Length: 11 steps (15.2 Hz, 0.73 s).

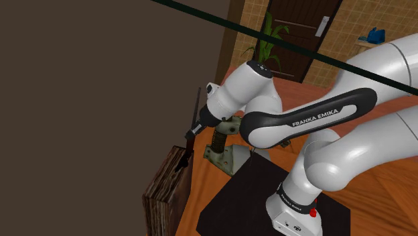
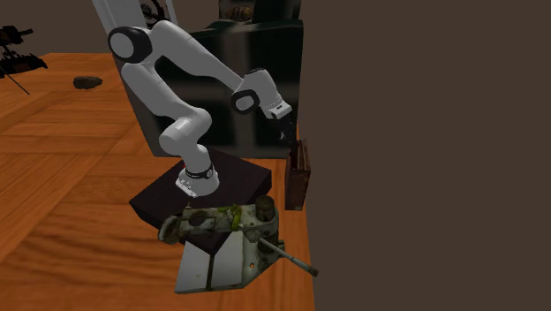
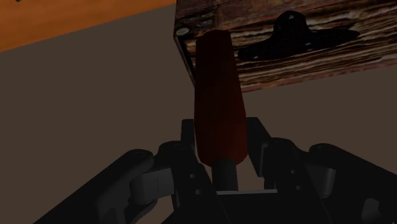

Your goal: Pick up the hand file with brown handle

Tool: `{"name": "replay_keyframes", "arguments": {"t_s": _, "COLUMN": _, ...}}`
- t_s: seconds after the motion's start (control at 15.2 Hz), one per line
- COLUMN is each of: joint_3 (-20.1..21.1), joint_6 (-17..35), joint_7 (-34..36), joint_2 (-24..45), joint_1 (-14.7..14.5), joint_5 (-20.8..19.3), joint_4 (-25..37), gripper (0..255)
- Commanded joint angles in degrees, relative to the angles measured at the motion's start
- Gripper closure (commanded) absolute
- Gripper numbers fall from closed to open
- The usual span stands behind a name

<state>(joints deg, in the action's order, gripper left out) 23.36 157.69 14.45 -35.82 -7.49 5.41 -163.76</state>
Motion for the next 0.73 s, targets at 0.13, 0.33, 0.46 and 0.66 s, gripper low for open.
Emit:
{"name": "replay_keyframes", "arguments": {"t_s": 0.13, "joint_3": 0.06, "joint_6": 0.19, "joint_7": 0.03, "joint_2": 0.16, "joint_1": 0.06, "joint_5": -0.02, "joint_4": -0.04, "gripper": 255}}
{"name": "replay_keyframes", "arguments": {"t_s": 0.33, "joint_3": 0.04, "joint_6": 0.19, "joint_7": 0.01, "joint_2": 0.14, "joint_1": 0.05, "joint_5": -0.02, "joint_4": -0.06, "gripper": 255}}
{"name": "replay_keyframes", "arguments": {"t_s": 0.46, "joint_3": 0.00, "joint_6": 0.12, "joint_7": -0.01, "joint_2": 0.06, "joint_1": 0.02, "joint_5": 0.00, "joint_4": -0.07, "gripper": 255}}
{"name": "replay_keyframes", "arguments": {"t_s": 0.66, "joint_3": -0.94, "joint_6": -2.99, "joint_7": -0.63, "joint_2": -1.71, "joint_1": -0.50, "joint_5": 0.17, "joint_4": 1.26, "gripper": 255}}
